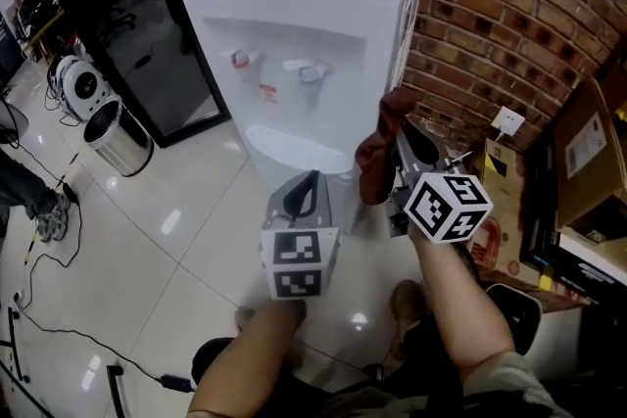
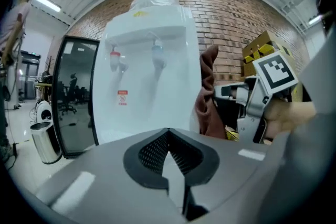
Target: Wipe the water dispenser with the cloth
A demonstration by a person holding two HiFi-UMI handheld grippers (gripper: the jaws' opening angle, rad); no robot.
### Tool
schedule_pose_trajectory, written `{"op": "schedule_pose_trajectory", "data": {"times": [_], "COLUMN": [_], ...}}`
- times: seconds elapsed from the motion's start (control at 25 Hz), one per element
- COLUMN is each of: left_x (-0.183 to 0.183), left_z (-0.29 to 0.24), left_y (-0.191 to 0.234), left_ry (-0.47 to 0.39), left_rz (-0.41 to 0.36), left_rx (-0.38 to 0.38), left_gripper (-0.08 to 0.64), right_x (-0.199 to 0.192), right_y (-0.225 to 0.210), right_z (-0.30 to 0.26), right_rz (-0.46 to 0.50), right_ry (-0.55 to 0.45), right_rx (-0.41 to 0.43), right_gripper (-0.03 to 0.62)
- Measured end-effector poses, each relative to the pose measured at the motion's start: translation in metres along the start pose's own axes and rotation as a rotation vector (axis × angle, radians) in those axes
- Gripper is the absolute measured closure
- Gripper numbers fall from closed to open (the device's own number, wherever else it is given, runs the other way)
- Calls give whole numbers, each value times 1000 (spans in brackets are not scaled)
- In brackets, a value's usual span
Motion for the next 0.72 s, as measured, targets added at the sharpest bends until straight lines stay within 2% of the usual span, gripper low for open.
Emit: {"op": "schedule_pose_trajectory", "data": {"times": [0.12, 0.24, 0.32, 0.52, 0.72], "left_x": [-31, -60, -74, -84, -82], "left_z": [-9, -16, -19, -15, -3], "left_y": [-6, -6, -10, -24, -24], "left_ry": [60, 103, 133, 156, 152], "left_rz": [1, 108, 132, 36, 17], "left_rx": [-27, -28, -27, -56, -58], "left_gripper": [560, 560, 560, 560, 560], "right_x": [-40, -68, -89, -164, -271], "right_y": [-6, -13, -19, -34, -40], "right_z": [0, 0, -1, -1, 13], "right_rz": [-55, -49, -52, -45, -94], "right_ry": [71, 140, 191, 397, 680], "right_rx": [-54, -82, -103, -167, -167], "right_gripper": [545, 545, 545, 545, 545]}}
Point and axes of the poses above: the fingertips, and each gripper's own axes: z backward along the fingers, y to its left, x out of its top, the point moved 6 cm from there along z, backward along the fingers, and after that the axes turned 7 degrees about z, right-handed, at the moved point
